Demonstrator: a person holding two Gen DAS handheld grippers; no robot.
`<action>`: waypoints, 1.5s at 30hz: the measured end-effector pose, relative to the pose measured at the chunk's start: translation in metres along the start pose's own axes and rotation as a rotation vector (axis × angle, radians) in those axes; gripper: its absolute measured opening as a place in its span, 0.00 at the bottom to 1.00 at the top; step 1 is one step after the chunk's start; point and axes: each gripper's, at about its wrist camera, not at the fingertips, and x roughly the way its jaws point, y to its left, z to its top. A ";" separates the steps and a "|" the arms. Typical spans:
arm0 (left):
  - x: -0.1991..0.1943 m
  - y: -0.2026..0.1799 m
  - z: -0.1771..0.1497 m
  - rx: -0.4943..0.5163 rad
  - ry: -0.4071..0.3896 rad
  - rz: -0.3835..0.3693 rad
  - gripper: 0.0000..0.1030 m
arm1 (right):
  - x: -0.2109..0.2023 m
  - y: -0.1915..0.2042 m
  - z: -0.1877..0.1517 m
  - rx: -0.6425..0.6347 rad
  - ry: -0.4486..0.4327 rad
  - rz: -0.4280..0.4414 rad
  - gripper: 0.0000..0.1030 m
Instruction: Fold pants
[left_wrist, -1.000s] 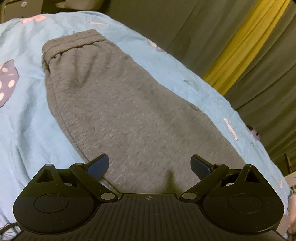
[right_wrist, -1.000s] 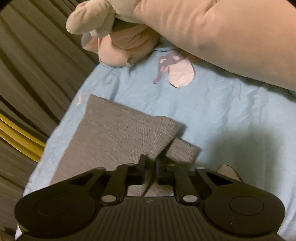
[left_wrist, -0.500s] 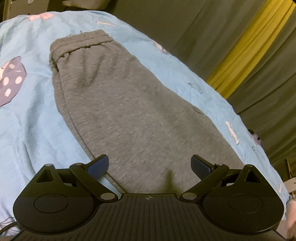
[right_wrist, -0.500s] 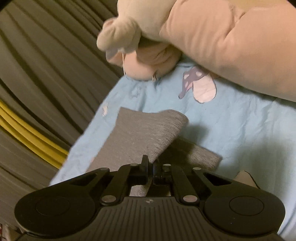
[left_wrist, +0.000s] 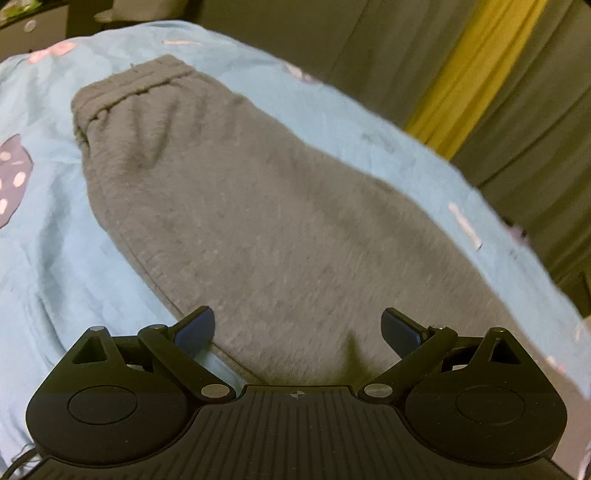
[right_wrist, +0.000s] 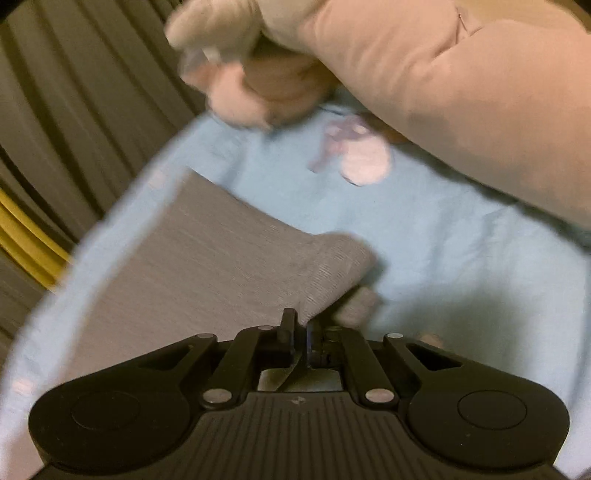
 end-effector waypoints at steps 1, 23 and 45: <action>0.002 -0.001 0.000 0.004 0.009 0.011 0.97 | 0.000 -0.001 0.003 0.013 0.003 -0.026 0.12; 0.042 -0.033 -0.016 0.234 0.171 0.214 0.99 | 0.002 0.173 -0.087 -0.648 0.166 0.087 0.96; 0.021 -0.042 -0.021 0.315 0.143 0.277 0.99 | 0.003 0.183 -0.112 -0.715 0.211 -0.038 0.96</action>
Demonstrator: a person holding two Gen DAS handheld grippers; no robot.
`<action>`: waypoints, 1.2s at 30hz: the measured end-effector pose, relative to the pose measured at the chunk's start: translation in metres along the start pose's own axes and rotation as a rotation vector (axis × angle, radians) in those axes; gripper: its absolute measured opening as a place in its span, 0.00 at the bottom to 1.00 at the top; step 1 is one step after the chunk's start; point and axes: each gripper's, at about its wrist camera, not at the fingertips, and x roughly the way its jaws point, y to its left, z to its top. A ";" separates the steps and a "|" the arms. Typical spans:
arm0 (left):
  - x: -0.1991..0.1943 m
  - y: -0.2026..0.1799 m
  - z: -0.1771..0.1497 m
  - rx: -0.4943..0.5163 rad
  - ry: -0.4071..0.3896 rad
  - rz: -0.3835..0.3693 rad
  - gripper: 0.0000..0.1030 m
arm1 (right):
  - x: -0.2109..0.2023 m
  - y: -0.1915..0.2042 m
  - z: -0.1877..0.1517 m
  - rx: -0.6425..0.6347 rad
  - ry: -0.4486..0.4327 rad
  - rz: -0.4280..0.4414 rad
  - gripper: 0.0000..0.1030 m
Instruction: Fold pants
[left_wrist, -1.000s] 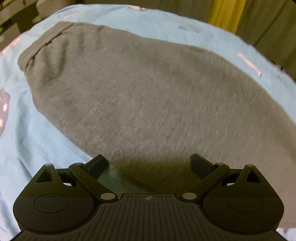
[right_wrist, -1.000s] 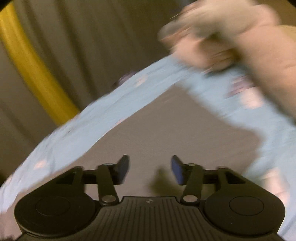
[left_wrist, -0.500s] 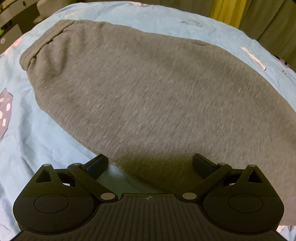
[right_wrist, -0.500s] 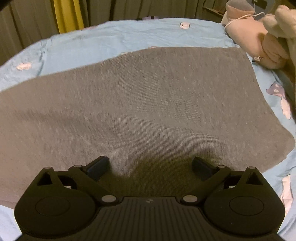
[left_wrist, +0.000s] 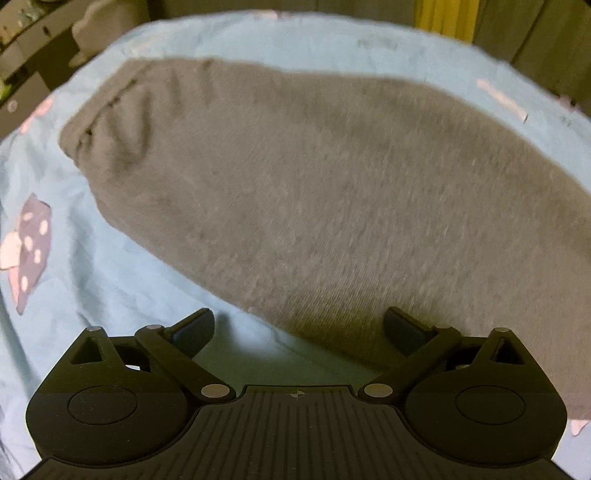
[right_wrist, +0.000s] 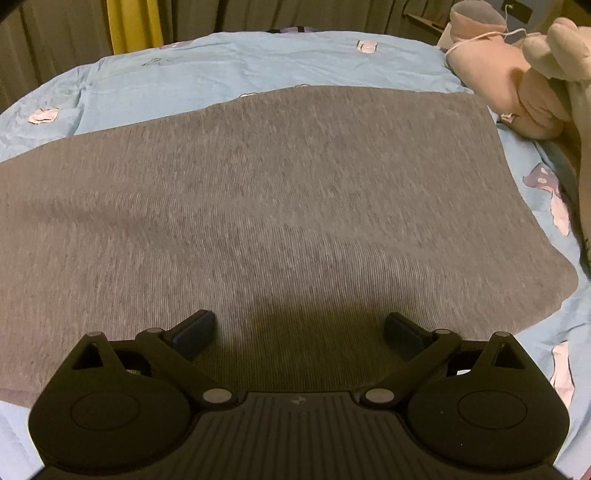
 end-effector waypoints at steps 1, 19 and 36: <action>-0.007 0.002 -0.001 -0.011 -0.048 -0.014 0.99 | 0.000 -0.002 0.000 0.005 0.001 0.005 0.96; 0.002 -0.075 -0.012 0.301 -0.118 -0.118 0.99 | 0.003 -0.011 0.004 0.102 -0.050 0.049 0.96; 0.021 -0.063 -0.008 0.218 -0.072 -0.155 1.00 | -0.008 0.040 0.025 -0.024 -0.382 0.212 0.22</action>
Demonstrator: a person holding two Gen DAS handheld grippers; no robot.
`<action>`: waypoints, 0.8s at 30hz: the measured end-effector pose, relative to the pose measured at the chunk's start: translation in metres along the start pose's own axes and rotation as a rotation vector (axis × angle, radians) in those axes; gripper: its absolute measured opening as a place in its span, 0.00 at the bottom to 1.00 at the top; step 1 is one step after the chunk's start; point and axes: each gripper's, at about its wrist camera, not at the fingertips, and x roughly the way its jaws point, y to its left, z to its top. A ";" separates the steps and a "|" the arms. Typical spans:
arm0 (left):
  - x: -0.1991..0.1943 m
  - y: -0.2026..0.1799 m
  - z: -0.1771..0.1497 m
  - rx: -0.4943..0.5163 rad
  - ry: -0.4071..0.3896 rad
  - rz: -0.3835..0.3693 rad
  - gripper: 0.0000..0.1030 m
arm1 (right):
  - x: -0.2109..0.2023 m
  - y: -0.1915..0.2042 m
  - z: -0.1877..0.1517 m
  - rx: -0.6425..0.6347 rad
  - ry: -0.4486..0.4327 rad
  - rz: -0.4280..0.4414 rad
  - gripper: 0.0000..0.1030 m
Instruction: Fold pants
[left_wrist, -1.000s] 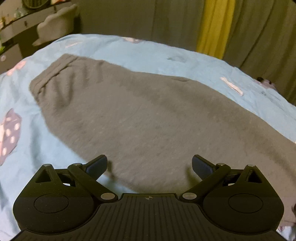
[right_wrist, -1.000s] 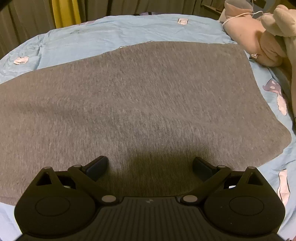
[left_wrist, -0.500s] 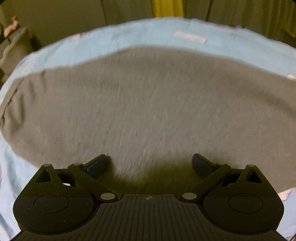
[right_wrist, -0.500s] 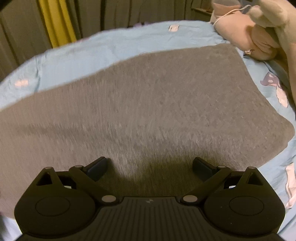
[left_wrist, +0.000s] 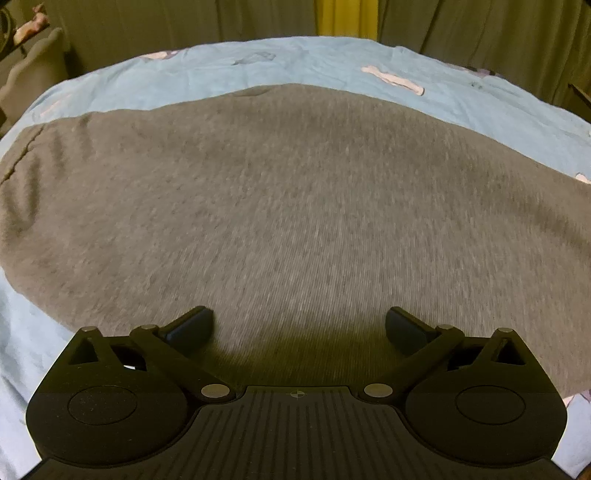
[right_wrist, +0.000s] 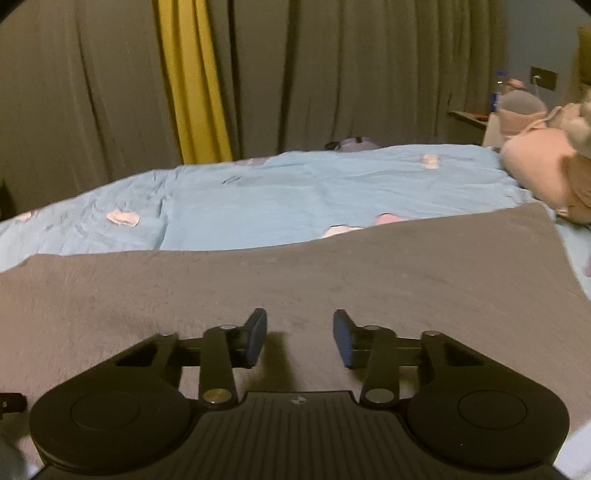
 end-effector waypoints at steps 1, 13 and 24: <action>0.000 0.000 -0.001 -0.002 -0.002 -0.002 1.00 | 0.008 0.005 0.000 -0.007 0.020 0.001 0.17; 0.008 0.000 -0.001 -0.012 -0.048 0.002 1.00 | 0.094 -0.003 0.034 -0.048 0.064 -0.141 0.04; 0.010 0.001 0.001 -0.025 -0.070 0.006 1.00 | 0.038 0.023 0.019 -0.038 0.038 0.084 0.06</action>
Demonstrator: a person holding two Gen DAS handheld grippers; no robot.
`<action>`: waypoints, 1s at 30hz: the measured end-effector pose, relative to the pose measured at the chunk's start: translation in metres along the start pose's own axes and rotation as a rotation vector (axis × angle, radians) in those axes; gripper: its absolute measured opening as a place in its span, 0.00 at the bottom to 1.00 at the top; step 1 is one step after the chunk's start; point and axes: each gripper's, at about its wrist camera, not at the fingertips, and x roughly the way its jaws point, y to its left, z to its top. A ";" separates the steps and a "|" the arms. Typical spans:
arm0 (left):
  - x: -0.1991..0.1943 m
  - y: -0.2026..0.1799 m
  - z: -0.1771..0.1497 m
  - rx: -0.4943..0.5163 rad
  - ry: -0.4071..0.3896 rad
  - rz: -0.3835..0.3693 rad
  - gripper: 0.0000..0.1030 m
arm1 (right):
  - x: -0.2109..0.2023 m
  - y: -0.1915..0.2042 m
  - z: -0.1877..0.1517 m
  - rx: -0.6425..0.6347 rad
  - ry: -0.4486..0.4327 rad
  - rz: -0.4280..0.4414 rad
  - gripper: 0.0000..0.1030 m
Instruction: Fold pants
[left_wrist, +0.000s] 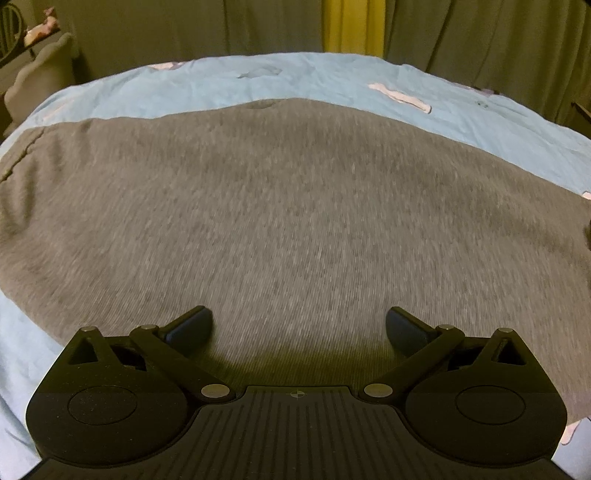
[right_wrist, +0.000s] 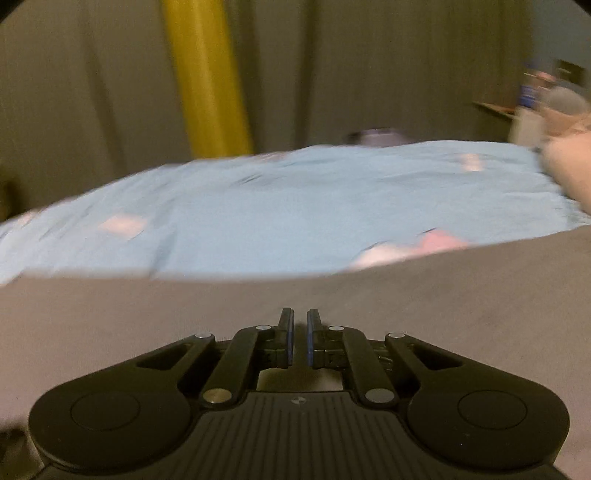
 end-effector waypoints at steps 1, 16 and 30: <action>0.000 0.000 0.000 0.000 -0.001 0.000 1.00 | 0.001 0.013 -0.009 -0.044 0.022 0.014 0.06; -0.002 0.003 0.001 -0.019 0.005 -0.016 1.00 | -0.109 -0.148 -0.024 0.518 -0.078 -0.254 0.56; -0.010 0.005 0.001 -0.046 0.026 0.018 1.00 | -0.168 -0.299 -0.178 1.155 -0.149 -0.028 0.46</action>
